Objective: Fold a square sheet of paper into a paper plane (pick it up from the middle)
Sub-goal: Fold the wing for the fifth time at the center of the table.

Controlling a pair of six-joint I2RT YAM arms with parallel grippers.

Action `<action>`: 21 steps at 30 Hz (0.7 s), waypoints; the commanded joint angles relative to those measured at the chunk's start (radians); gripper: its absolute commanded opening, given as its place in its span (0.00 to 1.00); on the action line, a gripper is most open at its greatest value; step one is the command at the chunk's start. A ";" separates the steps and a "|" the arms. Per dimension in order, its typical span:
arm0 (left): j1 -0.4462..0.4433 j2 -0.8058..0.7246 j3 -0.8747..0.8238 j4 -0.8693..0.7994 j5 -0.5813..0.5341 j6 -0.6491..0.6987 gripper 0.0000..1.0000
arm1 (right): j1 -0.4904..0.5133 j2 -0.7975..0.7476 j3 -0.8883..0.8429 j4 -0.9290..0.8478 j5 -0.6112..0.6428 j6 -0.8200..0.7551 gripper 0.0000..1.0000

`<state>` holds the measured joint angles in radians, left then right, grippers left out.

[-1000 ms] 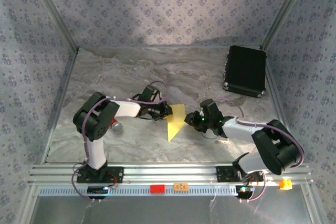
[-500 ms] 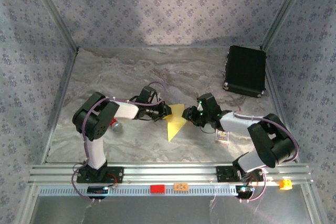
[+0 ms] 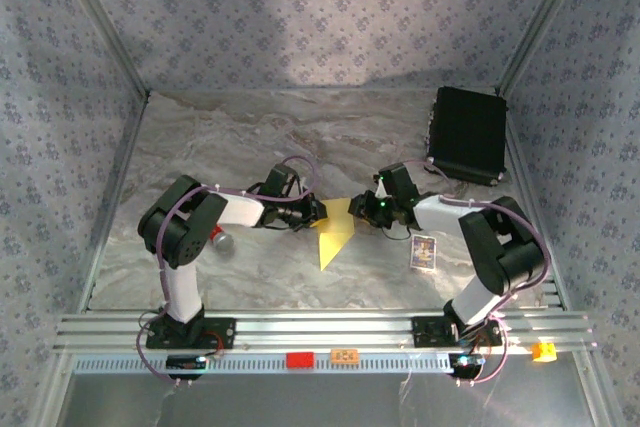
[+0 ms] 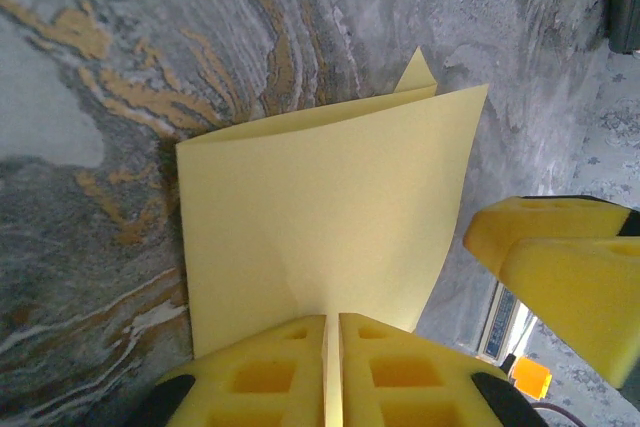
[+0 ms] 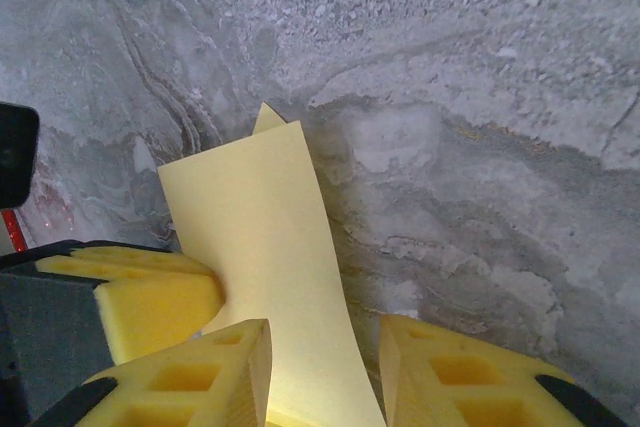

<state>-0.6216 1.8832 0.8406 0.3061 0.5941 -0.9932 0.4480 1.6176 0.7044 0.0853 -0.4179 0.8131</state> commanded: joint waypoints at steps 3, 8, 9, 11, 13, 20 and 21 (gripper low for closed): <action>0.005 0.034 -0.014 -0.037 -0.007 0.009 0.11 | -0.012 0.054 0.025 0.031 -0.055 -0.028 0.36; 0.005 0.040 -0.009 -0.039 -0.005 0.011 0.10 | -0.012 0.073 -0.012 0.129 -0.124 -0.006 0.35; 0.006 0.040 -0.009 -0.038 -0.005 0.011 0.10 | -0.012 0.070 -0.023 0.149 -0.136 -0.001 0.34; 0.006 0.040 -0.010 -0.039 -0.005 0.011 0.10 | -0.012 0.060 -0.042 0.177 -0.150 0.005 0.34; 0.006 0.039 -0.012 -0.037 -0.006 0.011 0.10 | -0.012 0.051 -0.053 0.187 -0.161 0.000 0.33; 0.008 0.035 -0.014 -0.037 -0.006 0.011 0.10 | -0.028 0.021 -0.092 0.222 -0.193 -0.004 0.34; 0.008 0.034 -0.013 -0.036 -0.005 0.011 0.11 | -0.028 0.022 -0.098 0.243 -0.209 0.005 0.34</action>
<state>-0.6209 1.8862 0.8406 0.3080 0.6010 -0.9932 0.4294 1.6623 0.6262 0.2817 -0.5728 0.8078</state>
